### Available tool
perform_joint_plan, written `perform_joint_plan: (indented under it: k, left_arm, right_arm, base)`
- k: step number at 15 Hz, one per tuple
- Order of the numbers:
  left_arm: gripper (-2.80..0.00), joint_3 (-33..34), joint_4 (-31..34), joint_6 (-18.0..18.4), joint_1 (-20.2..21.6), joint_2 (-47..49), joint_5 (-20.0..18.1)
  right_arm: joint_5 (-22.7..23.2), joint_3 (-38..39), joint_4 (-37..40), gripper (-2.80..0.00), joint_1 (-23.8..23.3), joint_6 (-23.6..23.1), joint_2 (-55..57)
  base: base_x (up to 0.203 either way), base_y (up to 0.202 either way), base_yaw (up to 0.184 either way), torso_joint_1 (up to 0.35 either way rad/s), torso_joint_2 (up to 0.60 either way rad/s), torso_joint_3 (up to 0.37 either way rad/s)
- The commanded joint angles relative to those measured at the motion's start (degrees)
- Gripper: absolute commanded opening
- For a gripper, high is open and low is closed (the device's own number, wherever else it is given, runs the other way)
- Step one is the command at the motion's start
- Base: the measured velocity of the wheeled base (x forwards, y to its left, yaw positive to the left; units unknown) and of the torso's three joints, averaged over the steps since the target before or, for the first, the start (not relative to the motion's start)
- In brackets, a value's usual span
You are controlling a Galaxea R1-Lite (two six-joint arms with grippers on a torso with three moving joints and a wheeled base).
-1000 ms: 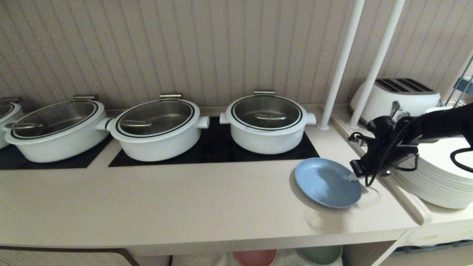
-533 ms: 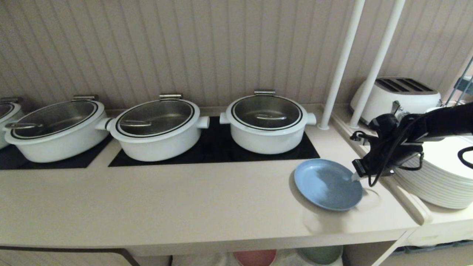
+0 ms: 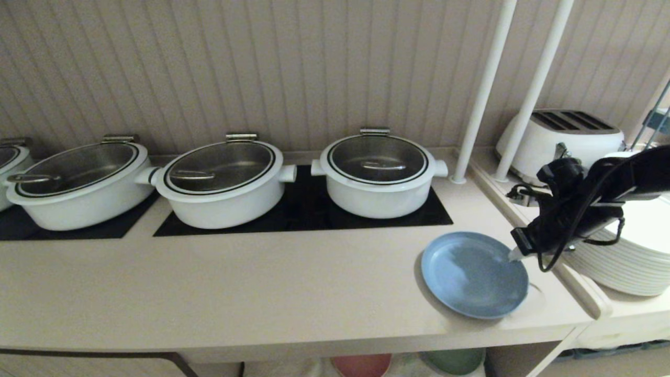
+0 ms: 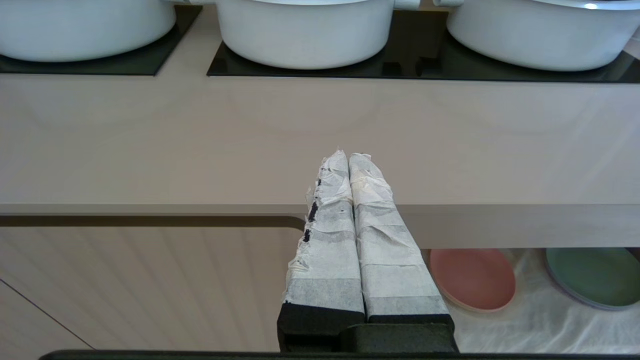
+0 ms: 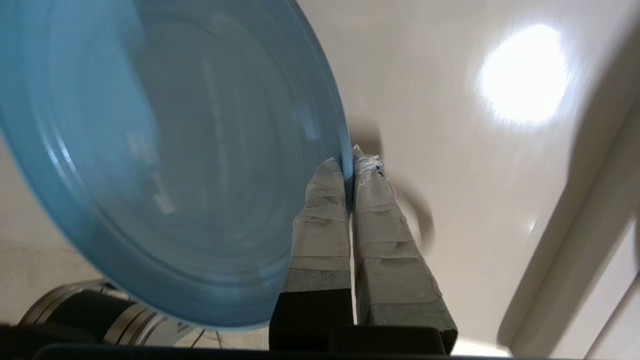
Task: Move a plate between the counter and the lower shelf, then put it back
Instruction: Pick up the plate
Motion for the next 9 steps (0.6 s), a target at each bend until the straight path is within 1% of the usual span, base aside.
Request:
perform_joint_plan:
  k: [1, 4, 6, 9]
  left_arm:
    - [-2.80, 0.0, 0.0, 0.0, 0.0, 0.0, 0.0]
    - [-2.80, 0.0, 0.0, 0.0, 0.0, 0.0, 0.0]
    - [-2.80, 0.0, 0.0, 0.0, 0.0, 0.0, 0.0]
    - [-2.80, 0.0, 0.0, 0.0, 0.0, 0.0, 0.0]
  right_arm:
    - [0.2, 3.5, 0.0, -2.80, -0.1, 0.2, -4.1]
    - [0.3, 5.3, -0.2, -2.80, 0.0, 5.0, -6.0]
    - [0.3, 5.3, -0.2, -2.80, 0.0, 6.6, -6.1]
    - [3.1, 5.1, -0.2, -2.80, 0.0, 10.1, -6.6]
  base:
    - [0.000, 0.000, 0.000, 0.000, 0.00, 0.000]
    - [0.000, 0.000, 0.000, 0.000, 0.00, 0.000]
    - [0.000, 0.000, 0.000, 0.000, 0.00, 0.000]
    - [0.000, 0.000, 0.000, 0.000, 0.00, 0.000]
